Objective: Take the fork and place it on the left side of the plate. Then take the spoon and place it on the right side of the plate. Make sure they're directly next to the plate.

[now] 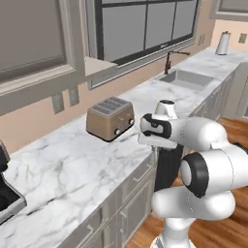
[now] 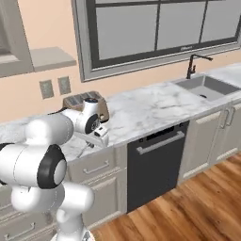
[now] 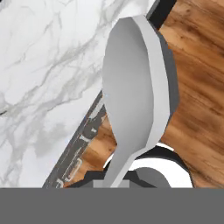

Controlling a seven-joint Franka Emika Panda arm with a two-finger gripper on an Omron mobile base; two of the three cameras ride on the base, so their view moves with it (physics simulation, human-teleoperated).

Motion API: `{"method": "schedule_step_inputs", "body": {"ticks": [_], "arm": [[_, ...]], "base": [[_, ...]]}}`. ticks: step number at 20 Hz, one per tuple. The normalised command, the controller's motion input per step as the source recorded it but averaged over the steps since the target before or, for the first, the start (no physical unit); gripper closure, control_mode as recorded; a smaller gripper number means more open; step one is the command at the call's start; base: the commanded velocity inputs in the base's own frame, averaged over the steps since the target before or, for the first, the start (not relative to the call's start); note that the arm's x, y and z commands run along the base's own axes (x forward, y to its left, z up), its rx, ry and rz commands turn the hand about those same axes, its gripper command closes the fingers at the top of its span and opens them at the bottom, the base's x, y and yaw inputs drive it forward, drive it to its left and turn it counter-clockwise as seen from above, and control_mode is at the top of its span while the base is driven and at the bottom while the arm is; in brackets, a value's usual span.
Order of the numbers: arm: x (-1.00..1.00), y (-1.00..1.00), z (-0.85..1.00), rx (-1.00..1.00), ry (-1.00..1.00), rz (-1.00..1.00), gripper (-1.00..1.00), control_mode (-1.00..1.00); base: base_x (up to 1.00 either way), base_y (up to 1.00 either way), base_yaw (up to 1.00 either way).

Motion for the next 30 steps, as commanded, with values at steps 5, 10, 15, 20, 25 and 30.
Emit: {"method": "schedule_step_inputs", "body": {"ticks": [5,10,15,20,25,30], "arm": [[0.00,0.00,0.00,0.00,0.00,0.00,1.00,1.00],[0.00,0.00,0.00,0.00,0.00,0.00,1.00,1.00],[0.00,0.00,0.00,0.00,0.00,0.00,1.00,1.00],[0.00,0.00,0.00,0.00,0.00,0.00,1.00,1.00],[0.00,0.00,0.00,0.00,0.00,0.00,1.00,1.00],[0.00,0.00,0.00,0.00,0.00,0.00,1.00,1.00]], "base": [[0.01,-0.14,-0.77],[0.03,-0.20,-0.72],[0.04,-0.22,-0.70],[0.04,-0.22,-0.70],[0.13,-0.22,-0.63],[0.48,-0.10,-0.38]]}}
